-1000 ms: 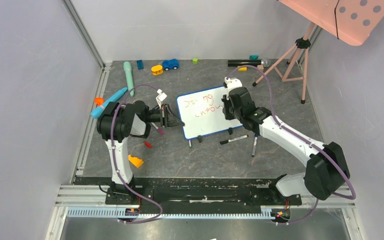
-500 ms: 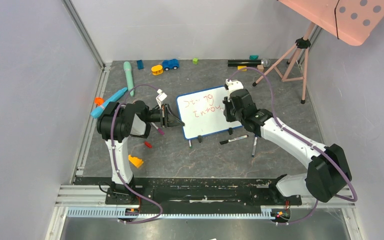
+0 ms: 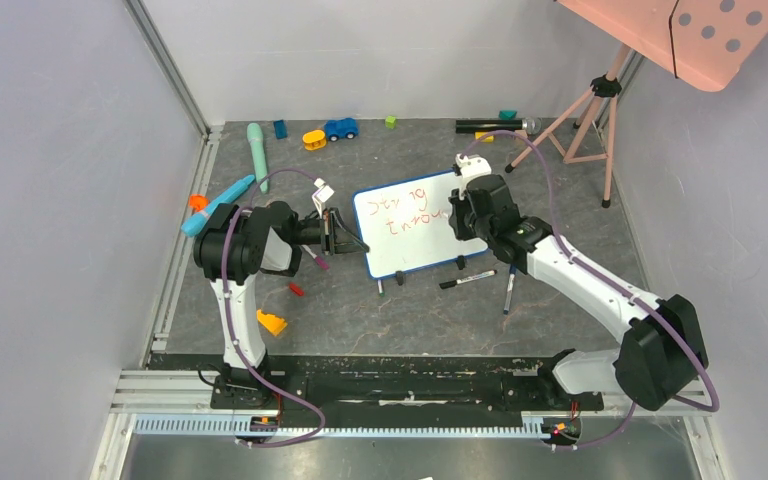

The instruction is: Write a sentence on the whiteboard

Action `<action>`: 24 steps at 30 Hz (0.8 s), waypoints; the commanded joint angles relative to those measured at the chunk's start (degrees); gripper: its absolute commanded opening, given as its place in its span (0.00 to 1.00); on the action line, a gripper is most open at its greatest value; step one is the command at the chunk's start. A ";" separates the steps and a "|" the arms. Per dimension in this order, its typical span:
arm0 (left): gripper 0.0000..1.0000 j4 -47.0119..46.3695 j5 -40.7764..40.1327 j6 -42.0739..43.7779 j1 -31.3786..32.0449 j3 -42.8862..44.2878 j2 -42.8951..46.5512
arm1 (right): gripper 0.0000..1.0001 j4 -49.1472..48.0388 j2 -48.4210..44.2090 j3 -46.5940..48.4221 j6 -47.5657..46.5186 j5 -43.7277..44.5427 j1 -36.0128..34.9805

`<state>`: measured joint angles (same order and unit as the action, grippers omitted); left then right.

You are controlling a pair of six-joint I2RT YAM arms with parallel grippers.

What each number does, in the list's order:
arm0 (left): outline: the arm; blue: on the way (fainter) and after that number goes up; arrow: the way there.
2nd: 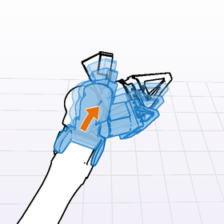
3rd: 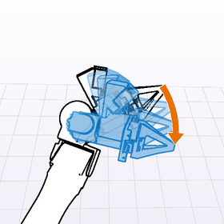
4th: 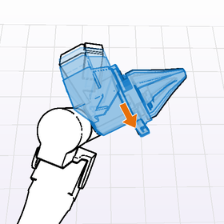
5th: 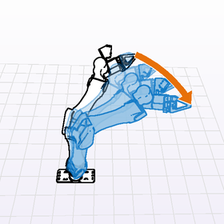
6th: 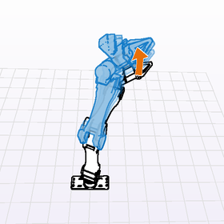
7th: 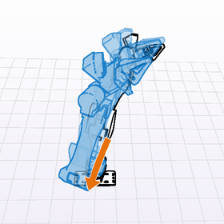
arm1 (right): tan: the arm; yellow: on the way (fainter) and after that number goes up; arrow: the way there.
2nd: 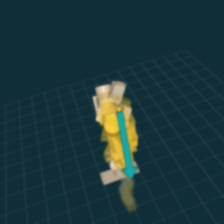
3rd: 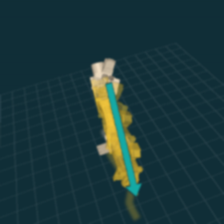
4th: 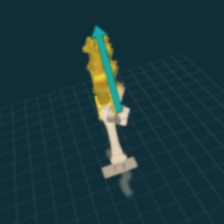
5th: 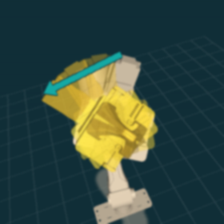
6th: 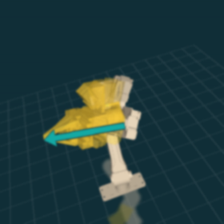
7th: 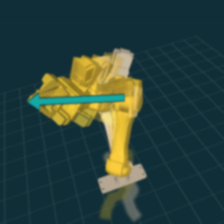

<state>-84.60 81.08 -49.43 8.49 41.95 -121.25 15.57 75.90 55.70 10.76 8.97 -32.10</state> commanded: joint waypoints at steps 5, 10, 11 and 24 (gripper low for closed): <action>0.02 -4.61 2.35 -1.71 0.74 0.67 -0.17 | 0.00 -0.49 1.32 4.21 -1.00 1.30 1.33; 0.02 -4.61 2.37 -1.74 0.74 0.76 -0.21 | 0.00 -0.41 2.19 4.73 -1.18 1.21 1.60; 0.02 -4.61 2.37 -1.73 0.74 0.77 -0.20 | 0.00 -0.43 2.19 4.59 -1.21 1.20 1.57; 0.02 -4.61 2.36 -1.81 0.74 0.85 -0.36 | 0.00 -0.35 2.69 4.17 -1.10 1.64 2.61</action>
<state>-84.60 81.08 -49.43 8.49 41.95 -121.25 15.99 78.11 57.78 10.39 9.58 -29.87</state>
